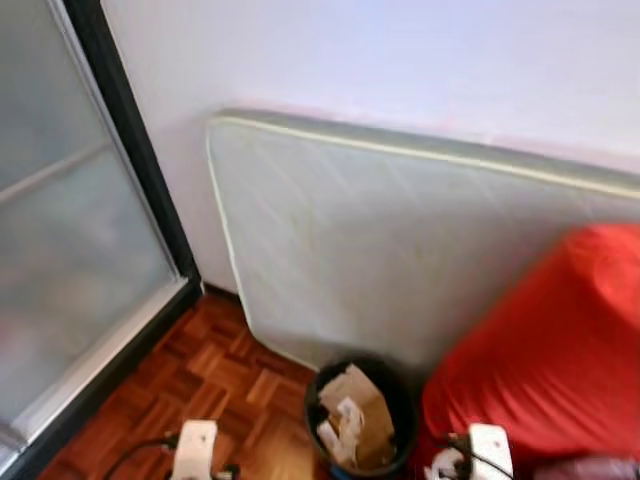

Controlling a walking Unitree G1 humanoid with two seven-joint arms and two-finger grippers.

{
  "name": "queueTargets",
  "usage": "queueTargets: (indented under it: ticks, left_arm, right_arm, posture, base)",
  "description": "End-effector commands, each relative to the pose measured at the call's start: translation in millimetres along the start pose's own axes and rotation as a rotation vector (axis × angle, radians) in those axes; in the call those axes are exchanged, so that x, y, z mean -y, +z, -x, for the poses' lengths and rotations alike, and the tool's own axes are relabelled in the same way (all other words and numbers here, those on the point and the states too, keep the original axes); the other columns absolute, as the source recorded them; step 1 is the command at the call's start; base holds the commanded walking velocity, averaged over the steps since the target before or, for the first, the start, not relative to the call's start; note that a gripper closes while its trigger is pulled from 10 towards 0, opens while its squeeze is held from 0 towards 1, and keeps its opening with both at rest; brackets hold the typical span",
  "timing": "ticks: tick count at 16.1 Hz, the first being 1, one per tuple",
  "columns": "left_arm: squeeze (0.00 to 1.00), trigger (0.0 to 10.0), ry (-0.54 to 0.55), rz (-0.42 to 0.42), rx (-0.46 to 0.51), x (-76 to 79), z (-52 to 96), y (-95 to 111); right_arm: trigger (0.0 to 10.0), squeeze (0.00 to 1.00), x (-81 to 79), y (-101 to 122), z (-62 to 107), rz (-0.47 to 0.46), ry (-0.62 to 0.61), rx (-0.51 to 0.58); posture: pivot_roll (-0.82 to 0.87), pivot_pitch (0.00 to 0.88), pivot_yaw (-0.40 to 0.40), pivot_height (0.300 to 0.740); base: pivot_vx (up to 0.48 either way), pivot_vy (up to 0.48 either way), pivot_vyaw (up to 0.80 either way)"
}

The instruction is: Clean up the room

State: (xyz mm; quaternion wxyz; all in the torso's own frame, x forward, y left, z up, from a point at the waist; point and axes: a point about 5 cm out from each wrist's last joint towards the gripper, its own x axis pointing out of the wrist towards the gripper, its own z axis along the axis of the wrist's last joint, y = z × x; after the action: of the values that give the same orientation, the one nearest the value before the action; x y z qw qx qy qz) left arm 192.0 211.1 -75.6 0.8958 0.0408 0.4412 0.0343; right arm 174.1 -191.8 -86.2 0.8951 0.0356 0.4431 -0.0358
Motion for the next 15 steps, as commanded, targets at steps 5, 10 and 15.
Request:
queueTargets:
  ticks: [5, 10, 15]
  left_arm:
    - [0.00, 10.0, 0.007, -0.014, -0.013, -4.6, 0.8, -3]
    - [0.00, 10.0, 0.006, -0.010, -0.006, -5.6, 0.8, -2]
    - [0.00, 10.0, 0.007, -0.001, 0.024, -4.8, 0.7, 1]
  right_arm:
    - [10.0, 0.00, -7.7, -1, -0.5, 0.003, 0.024, -0.004]
    - [10.0, 0.00, -10.4, 4, -0.7, 0.037, 0.052, 0.038]
    - [10.0, 0.00, -13.8, 19, 1.7, 0.008, 0.112, 0.206]
  posture:
    - [-0.05, 0.000, 0.010, 0.740]
    - [-0.05, 0.000, 0.016, 0.740]
    - [-0.06, 0.000, 0.021, 0.740]
  base:
    - [0.328, 0.000, 0.00]
    - [0.259, 0.000, 0.00]
    - [0.000, 0.000, 0.00]
